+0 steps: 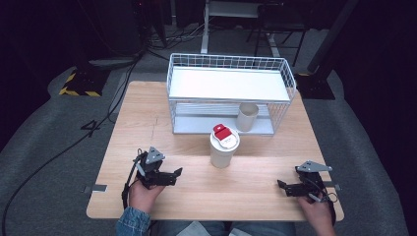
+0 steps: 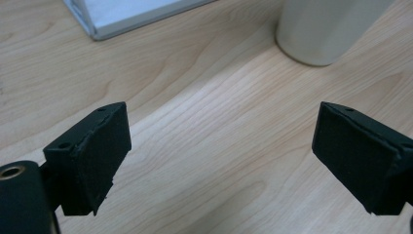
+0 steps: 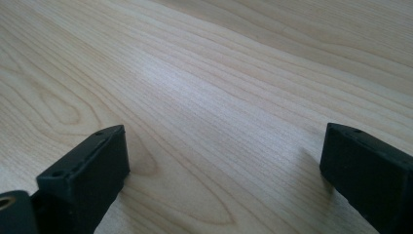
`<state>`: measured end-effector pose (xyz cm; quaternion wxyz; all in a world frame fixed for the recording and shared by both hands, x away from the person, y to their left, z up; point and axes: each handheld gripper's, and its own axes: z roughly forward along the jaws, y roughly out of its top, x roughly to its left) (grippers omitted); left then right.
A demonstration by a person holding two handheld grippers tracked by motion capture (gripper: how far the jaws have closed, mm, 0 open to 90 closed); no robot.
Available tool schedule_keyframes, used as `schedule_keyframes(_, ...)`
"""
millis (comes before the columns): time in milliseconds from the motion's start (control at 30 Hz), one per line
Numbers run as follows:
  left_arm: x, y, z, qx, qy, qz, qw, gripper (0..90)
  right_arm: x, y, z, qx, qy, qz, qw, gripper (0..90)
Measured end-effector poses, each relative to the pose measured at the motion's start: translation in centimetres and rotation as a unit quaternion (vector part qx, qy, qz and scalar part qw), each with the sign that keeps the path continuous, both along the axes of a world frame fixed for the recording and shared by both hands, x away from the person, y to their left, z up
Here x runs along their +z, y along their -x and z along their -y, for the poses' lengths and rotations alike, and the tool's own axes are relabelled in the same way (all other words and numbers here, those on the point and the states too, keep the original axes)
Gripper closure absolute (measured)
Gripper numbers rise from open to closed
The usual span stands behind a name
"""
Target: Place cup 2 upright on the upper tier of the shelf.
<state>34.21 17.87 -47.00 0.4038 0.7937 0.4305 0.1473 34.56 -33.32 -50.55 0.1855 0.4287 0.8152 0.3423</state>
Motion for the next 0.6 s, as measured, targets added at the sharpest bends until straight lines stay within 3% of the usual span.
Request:
schedule_keyframes(200, 1.3, -0.1, 1.1, -0.017, 0.015, 0.005, 0.9997, 7.8, 0.0, -0.1, -0.1, -0.001, 0.000, -0.001, 1.0000, 3.8)
schedule_keyframes(233, 1.9, -0.3, 1.6, -0.023, 0.029, 0.007, 0.9993, 7.8, 0.0, -0.1, -0.1, 0.000, 0.000, -0.001, 1.0000, 3.7)
schedule_keyframes(333, 2.4, -0.5, 2.1, -0.032, 0.038, 0.011, 0.9987, 7.8, 0.0, -0.2, -0.1, 0.001, 0.000, -0.001, 1.0000, 3.7)
schedule_keyframes(600, 3.4, -1.1, 4.6, -0.059, 0.060, 0.038, 0.9957, 7.8, 0.0, -0.2, -0.1, 0.001, 0.000, -0.001, 1.0000, 3.7)
